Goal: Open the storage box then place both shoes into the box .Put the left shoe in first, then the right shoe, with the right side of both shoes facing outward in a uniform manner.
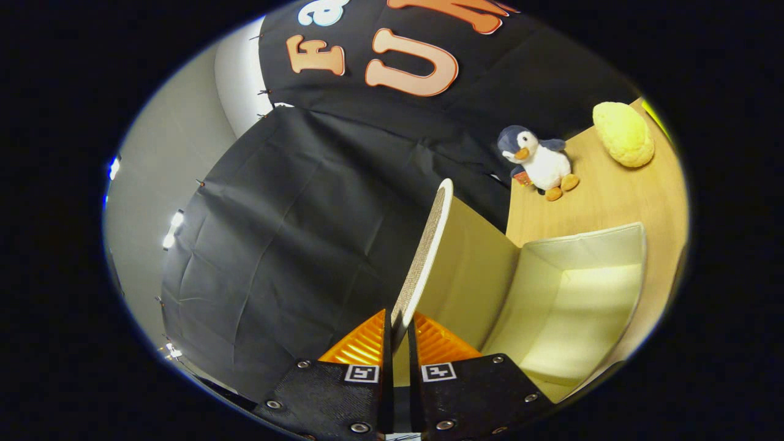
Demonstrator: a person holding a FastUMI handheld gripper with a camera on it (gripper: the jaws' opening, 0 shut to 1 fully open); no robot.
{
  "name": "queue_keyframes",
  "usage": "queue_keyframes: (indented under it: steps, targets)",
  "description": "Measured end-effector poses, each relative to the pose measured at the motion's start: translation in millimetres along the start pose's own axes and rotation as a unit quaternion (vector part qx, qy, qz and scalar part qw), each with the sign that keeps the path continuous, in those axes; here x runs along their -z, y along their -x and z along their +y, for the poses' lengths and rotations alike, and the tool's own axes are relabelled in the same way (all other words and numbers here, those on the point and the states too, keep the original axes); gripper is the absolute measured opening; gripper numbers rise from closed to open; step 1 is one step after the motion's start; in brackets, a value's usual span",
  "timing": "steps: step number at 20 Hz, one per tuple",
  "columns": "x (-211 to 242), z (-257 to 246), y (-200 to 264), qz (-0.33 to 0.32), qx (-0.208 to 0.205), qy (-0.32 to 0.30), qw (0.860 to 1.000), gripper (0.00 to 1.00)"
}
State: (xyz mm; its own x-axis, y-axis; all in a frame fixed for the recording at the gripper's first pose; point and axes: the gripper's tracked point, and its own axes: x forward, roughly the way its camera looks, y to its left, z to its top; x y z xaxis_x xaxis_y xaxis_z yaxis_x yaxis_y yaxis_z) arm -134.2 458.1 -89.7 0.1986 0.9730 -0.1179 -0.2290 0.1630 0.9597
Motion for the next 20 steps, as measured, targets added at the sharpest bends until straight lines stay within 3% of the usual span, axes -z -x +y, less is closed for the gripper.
queue_keyframes:
  steps: [5,7,8,9,10,12,14,20]
  targets:
    - [11.9,6.7,-38.5,0.018,0.025,-0.006,1.0,0.12]
    - [18.7,4.7,-40.7,0.024,0.03,0.009,0.999,0.27]
    - [20.5,5.7,-41.4,0.028,0.028,0.014,0.999,0.44]
    - [22.8,9.4,-40.2,0.032,0.029,0.019,0.999,0.52]
    - [22.8,5.8,-35.0,0.033,0.036,0.028,0.998,0.66]
    - [18.0,-12.8,-17.6,0.022,0.067,0.058,0.996,0.81]
    - [12.1,-41.7,4.0,0.006,0.113,0.082,0.99,0.88]
    - [-4.3,-121.5,90.9,-0.034,0.224,0.12,0.967,0.96]
